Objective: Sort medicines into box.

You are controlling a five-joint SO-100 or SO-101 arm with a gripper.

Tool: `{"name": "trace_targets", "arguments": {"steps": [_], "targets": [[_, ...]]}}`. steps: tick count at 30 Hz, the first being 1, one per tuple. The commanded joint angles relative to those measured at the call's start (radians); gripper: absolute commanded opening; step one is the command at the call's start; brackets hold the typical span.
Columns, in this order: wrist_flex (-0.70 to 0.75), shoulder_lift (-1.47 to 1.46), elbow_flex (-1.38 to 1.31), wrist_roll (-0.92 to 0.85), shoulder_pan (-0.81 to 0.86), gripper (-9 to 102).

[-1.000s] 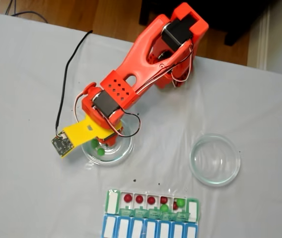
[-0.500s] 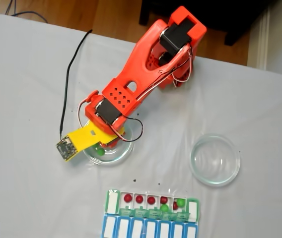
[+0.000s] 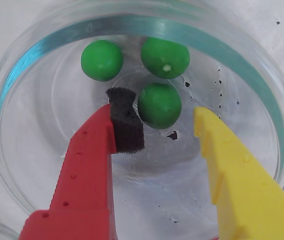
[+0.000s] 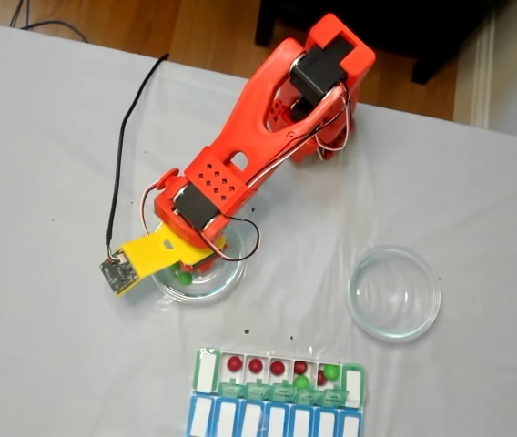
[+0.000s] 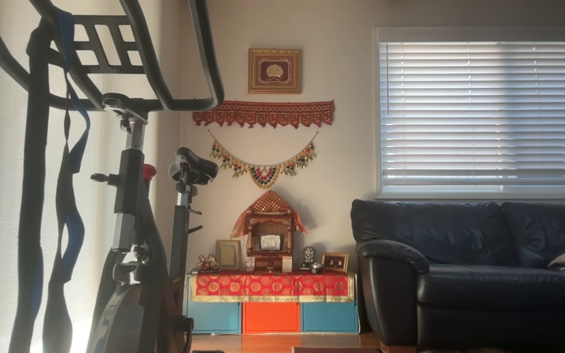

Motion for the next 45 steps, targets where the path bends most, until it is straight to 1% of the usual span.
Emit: {"name": "trace_targets", "arguments": {"steps": [1,6,20,22,26,31,36,39,45], "targets": [[-0.034,0.037,-0.021,0.044,0.008,20],[-0.069,0.049,0.0,0.104,0.017,22],[-0.051,0.055,0.021,0.06,0.017,21],[-0.051,0.054,0.023,0.063,0.017,19],[-0.048,0.052,0.023,0.071,0.014,7],[-0.028,0.046,0.018,0.091,0.014,2],[-0.025,0.058,0.021,0.112,0.014,1],[0.035,0.063,-0.046,0.155,0.006,1],[0.261,0.06,-0.39,0.4,-0.06,1]]}}
